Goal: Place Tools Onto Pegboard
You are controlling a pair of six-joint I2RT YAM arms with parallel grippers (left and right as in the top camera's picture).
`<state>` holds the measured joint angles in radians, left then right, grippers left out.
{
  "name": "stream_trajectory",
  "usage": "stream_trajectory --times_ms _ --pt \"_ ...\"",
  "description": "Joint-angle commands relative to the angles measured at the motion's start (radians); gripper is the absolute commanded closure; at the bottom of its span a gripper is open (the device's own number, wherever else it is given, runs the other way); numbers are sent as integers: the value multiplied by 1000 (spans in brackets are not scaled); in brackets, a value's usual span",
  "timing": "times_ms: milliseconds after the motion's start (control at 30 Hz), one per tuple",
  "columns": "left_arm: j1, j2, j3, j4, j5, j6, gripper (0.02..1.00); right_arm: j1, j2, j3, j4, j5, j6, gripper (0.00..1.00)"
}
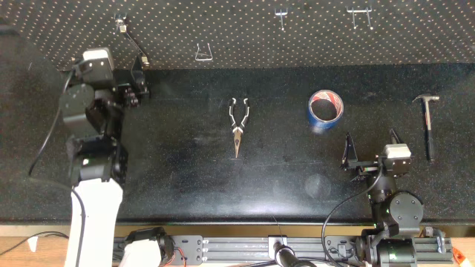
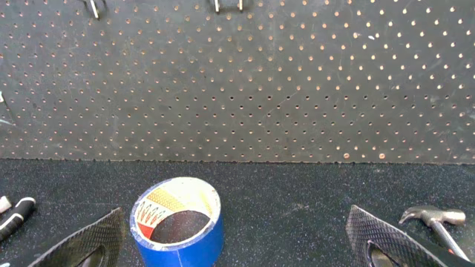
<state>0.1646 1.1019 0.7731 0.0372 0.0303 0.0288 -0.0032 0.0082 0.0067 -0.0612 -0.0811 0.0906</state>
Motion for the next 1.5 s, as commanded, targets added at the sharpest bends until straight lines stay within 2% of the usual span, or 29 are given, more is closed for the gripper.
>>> stream_trajectory --times_ms 33,100,133,200,233,333,367,433,533,667,833,967,1067,1367,1500 --pt "-1 -201 3 -228 -12 5 23 8 -7 -3 -6 -15 -18 29" --pt "-2 -230 3 -259 -11 5 23 8 -7 -3 -5 -15 -18 27" --pt "-2 -238 3 -258 26 5 23 8 -7 -3 -5 -15 -18 27" --pt "-2 -237 3 -267 163 5 23 8 -7 -3 -5 -15 -18 29" --pt "-4 -228 3 -293 184 -6 23 8 -7 -3 -5 -15 -18 27" --pt "-32 -164 3 -503 189 -162 23 8 -7 -3 -5 -15 -18 29" --pt "-72 -133 3 -593 192 -206 23 8 -7 -3 -5 -15 -18 29" --pt "-162 -102 3 -647 191 -239 23 8 -7 -3 -5 -15 -18 29" --pt "-436 -12 3 -646 -2 -434 23 8 -7 -3 -5 -15 -18 29" --pt "-595 164 14 -632 -1 -529 23 8 -7 -3 -6 -15 -18 27" --pt "-644 362 150 -631 -26 -556 23 8 -7 -3 -5 -15 -18 29" --pt "-668 492 320 -716 -77 -557 23 8 -7 -3 -5 -15 -18 27" --pt "-695 555 414 -763 -153 -647 23 8 -7 -3 -5 -15 -18 29" --pt "-710 580 424 -758 -158 -668 23 8 -7 -3 -5 -15 -18 29" --pt "-709 594 424 -792 -105 -668 23 8 -7 -3 -5 -15 -18 29"
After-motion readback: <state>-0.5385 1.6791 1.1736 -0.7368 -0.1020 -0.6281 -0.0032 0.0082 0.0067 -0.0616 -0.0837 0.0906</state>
